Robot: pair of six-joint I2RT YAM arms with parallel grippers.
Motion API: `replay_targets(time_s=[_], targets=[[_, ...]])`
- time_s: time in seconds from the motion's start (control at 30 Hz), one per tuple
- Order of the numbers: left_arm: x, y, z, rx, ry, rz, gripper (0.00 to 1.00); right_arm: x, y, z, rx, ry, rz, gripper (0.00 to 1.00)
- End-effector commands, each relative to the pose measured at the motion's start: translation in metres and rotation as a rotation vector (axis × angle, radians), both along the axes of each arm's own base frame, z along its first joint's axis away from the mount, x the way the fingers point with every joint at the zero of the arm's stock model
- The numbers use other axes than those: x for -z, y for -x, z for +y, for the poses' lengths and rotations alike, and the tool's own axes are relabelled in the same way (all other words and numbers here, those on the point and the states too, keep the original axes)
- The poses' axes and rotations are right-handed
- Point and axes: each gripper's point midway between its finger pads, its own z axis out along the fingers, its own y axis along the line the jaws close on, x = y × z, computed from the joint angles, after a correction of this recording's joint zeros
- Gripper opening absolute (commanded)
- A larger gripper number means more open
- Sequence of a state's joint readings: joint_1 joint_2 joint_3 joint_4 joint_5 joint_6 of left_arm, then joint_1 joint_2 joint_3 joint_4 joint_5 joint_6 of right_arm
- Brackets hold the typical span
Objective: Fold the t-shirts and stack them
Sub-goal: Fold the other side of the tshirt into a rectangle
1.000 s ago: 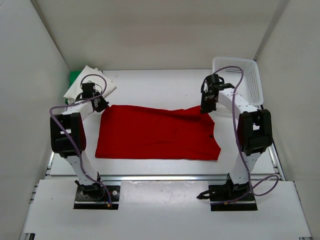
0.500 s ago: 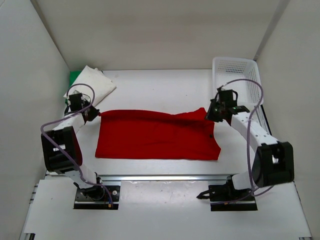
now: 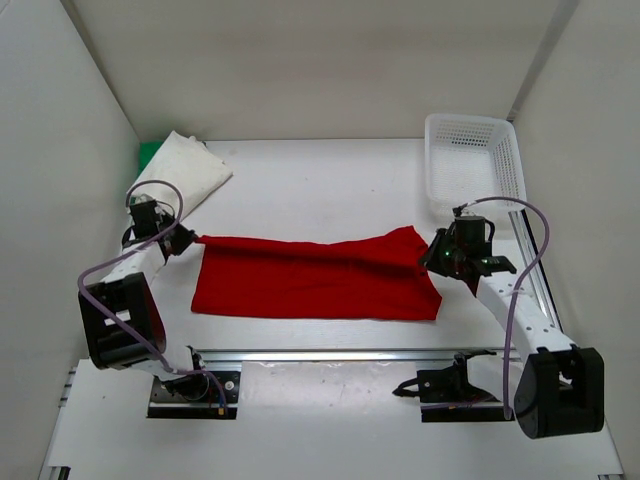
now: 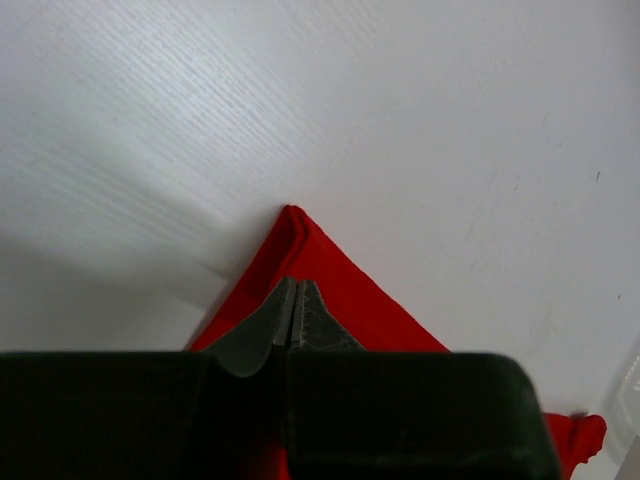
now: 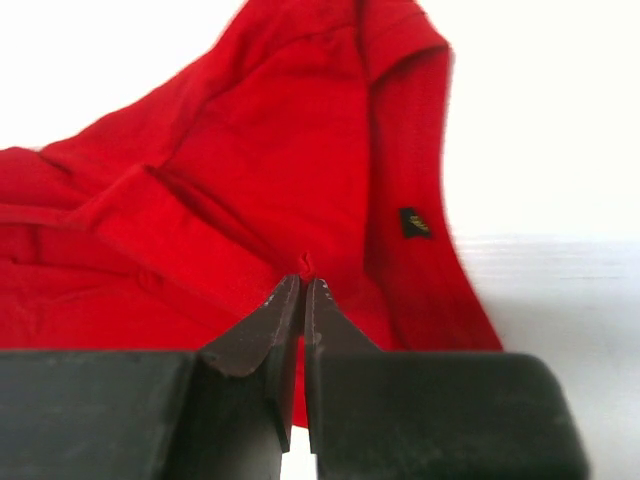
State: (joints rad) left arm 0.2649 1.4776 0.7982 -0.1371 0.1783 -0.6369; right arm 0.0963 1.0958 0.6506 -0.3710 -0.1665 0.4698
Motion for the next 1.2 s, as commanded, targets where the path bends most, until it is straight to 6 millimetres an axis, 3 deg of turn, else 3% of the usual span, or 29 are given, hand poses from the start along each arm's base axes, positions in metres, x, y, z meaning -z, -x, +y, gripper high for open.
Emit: replay_targets(time_s=[0.0,0.1,0.2,0.27,0.37,0.4,0.5,0.57,0.63,0.67,0.7,0.73,0.77,0.8,0.87,0.93,0.97,1.17], targets=[[-0.017,0.012,0.001,-0.010,-0.025,-0.043,0.00,-0.004,0.002,0.007,0.013,-0.018,-0.056,0.00],[-0.006,0.027,0.001,-0.010,-0.076,0.001,0.00,0.011,0.015,0.006,0.035,-0.040,-0.037,0.00],[0.009,0.045,0.003,-0.040,-0.062,0.027,0.07,0.025,0.027,0.008,0.056,-0.092,-0.012,0.00],[0.011,0.050,0.003,-0.053,-0.040,0.011,0.26,0.034,0.032,0.007,0.081,-0.103,0.001,0.02],[0.001,0.048,0.002,-0.051,-0.026,-0.013,0.62,0.036,0.034,0.001,0.101,-0.124,-0.005,0.18],[-0.008,0.044,0.001,-0.054,-0.016,-0.033,0.63,0.030,0.031,0.000,0.101,-0.117,-0.029,0.23],[-0.042,0.031,0.000,-0.059,0.000,-0.133,0.46,-0.001,0.023,0.000,0.096,-0.071,-0.121,0.34],[-0.052,0.025,-0.014,-0.022,-0.008,-0.172,0.42,-0.016,0.018,0.003,0.077,-0.035,-0.176,0.34],[-0.062,0.021,-0.037,0.042,-0.037,-0.203,0.41,-0.025,0.012,0.018,0.021,-0.034,-0.213,0.17],[-0.065,0.020,-0.055,0.090,-0.047,-0.224,0.40,-0.023,0.008,0.030,-0.020,-0.030,-0.203,0.05],[-0.063,0.022,-0.061,0.098,-0.058,-0.223,0.38,-0.017,0.007,0.045,-0.079,-0.015,-0.170,0.00],[-0.065,0.021,-0.078,0.135,-0.060,-0.237,0.38,-0.022,0.000,0.049,-0.092,-0.012,-0.176,0.00],[-0.061,0.023,-0.099,0.192,-0.054,-0.240,0.38,-0.010,-0.002,0.062,-0.147,-0.001,-0.141,0.00],[-0.055,0.023,-0.104,0.201,-0.059,-0.231,0.37,-0.006,-0.006,0.071,-0.190,0.014,-0.122,0.00],[-0.040,0.028,-0.130,0.265,-0.043,-0.206,0.37,-0.006,-0.018,0.086,-0.242,0.023,-0.131,0.13],[-0.023,0.027,-0.141,0.291,-0.027,-0.177,0.37,-0.008,-0.031,0.093,-0.269,0.061,-0.149,0.26],[-0.015,0.026,-0.144,0.298,-0.012,-0.164,0.36,0.000,-0.032,0.096,-0.281,0.078,-0.132,0.33],[0.006,0.027,-0.148,0.311,0.045,-0.133,0.33,0.020,-0.044,0.105,-0.315,0.089,-0.087,0.39]])
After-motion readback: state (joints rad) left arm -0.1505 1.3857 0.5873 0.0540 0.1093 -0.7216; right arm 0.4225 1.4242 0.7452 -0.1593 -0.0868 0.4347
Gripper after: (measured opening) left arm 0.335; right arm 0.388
